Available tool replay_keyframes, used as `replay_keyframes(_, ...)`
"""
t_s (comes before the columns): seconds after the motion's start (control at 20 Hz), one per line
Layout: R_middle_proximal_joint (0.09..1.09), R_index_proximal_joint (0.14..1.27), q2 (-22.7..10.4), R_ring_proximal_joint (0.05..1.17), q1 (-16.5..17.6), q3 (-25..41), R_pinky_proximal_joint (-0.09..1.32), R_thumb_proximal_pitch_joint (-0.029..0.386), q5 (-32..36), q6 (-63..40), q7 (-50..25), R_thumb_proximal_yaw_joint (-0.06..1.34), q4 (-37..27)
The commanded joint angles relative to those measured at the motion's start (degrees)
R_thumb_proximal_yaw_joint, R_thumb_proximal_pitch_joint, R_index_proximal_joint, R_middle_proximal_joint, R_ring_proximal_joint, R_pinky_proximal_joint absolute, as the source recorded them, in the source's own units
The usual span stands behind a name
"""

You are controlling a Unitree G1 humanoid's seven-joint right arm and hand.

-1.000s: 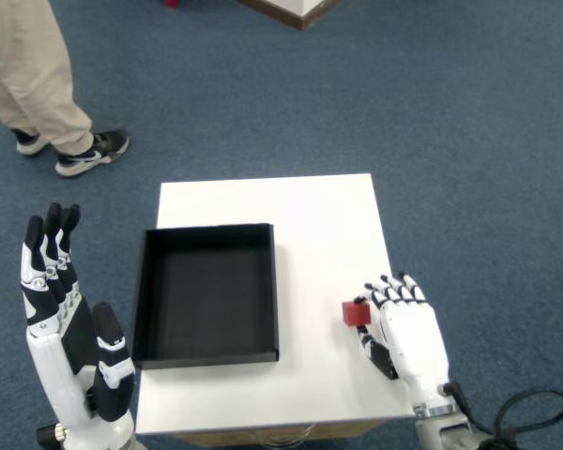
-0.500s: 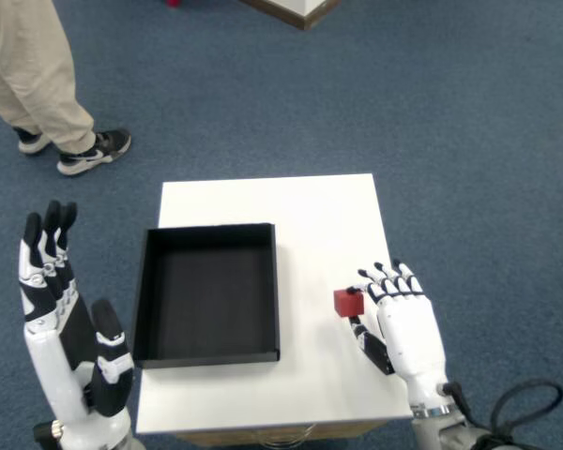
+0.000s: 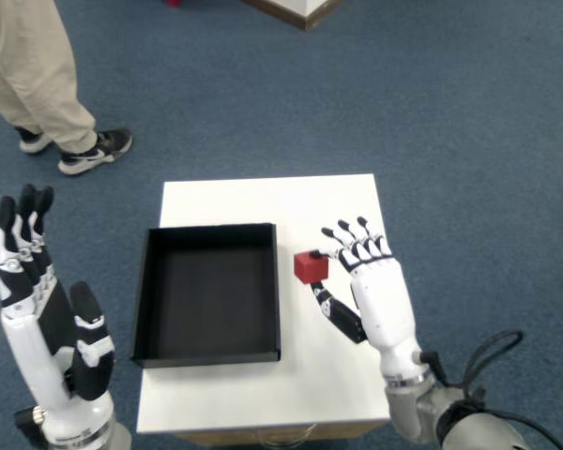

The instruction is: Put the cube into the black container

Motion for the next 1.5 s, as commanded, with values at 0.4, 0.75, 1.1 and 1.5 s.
replay_keyframes(0.4, 0.36, 1.11, 0.89, 0.27, -10.30, 15.77, 0.13, 0.141, 9.98, -12.63, -3.02, 1.17, 9.85)
replay_keyframes(0.75, 0.37, 1.12, 2.97, 0.27, -12.34, 28.69, 0.13, 0.135, 20.42, -7.28, -1.72, 1.19, 9.95)
replay_keyframes(1.1, 0.38, 1.12, 2.86, 0.27, -14.34, 29.10, 0.13, 0.127, 17.24, -3.30, -0.80, 1.21, 3.79)
replay_keyframes(1.5, 0.40, 1.12, 2.66, 0.28, -20.25, 28.61, 0.14, 0.126, 15.05, 3.37, 1.27, 1.21, -7.61)
